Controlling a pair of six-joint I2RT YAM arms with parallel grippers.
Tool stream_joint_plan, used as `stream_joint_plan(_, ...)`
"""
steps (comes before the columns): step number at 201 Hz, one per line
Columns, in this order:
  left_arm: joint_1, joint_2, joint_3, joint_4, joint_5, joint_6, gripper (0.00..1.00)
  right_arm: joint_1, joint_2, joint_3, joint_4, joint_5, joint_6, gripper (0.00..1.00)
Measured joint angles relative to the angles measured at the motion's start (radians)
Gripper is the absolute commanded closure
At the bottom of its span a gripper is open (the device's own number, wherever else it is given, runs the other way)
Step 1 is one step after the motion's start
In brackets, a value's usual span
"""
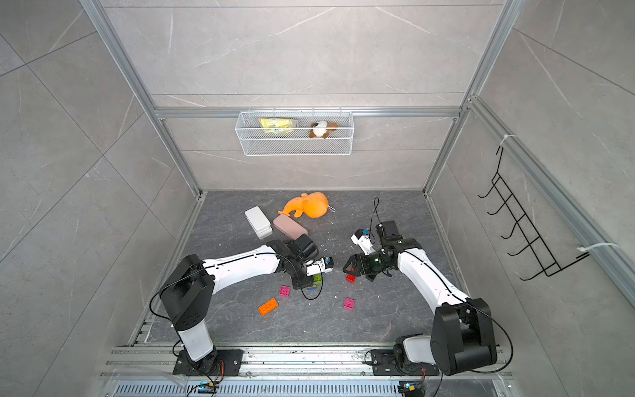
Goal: Assemble a carrot with lego
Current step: Assemble the lego brick with the lego brick.
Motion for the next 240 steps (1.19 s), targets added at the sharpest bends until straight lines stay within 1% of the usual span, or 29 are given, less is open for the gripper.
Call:
stream_joint_plan(72,0.0,0.005,0.019,-0.058,-0.006,-0.011,0.89,0.0,0.005,0.003,-0.003,0.0,0.0,0.31)
stream_joint_plan(127,0.0,0.006,0.019,-0.095,-0.026,-0.03,0.91,0.0,0.013,0.008,-0.003,0.0,0.0,0.31)
stream_joint_plan(151,-0.001,0.006,0.012,-0.087,-0.033,-0.053,0.92,0.0,0.016,0.013,-0.003,0.0,0.0,0.31)
stream_joint_plan(194,-0.001,-0.036,-0.076,0.01,-0.028,-0.121,0.92,0.0,0.017,0.013,-0.003,0.0,0.0,0.31)
stream_joint_plan(216,-0.001,-0.033,-0.075,0.019,-0.031,-0.143,0.92,0.0,0.018,0.013,-0.003,0.0,0.0,0.31)
stream_joint_plan(240,-0.002,-0.01,-0.044,-0.006,-0.036,-0.15,0.92,0.0,0.018,0.013,-0.003,0.0,0.0,0.31)
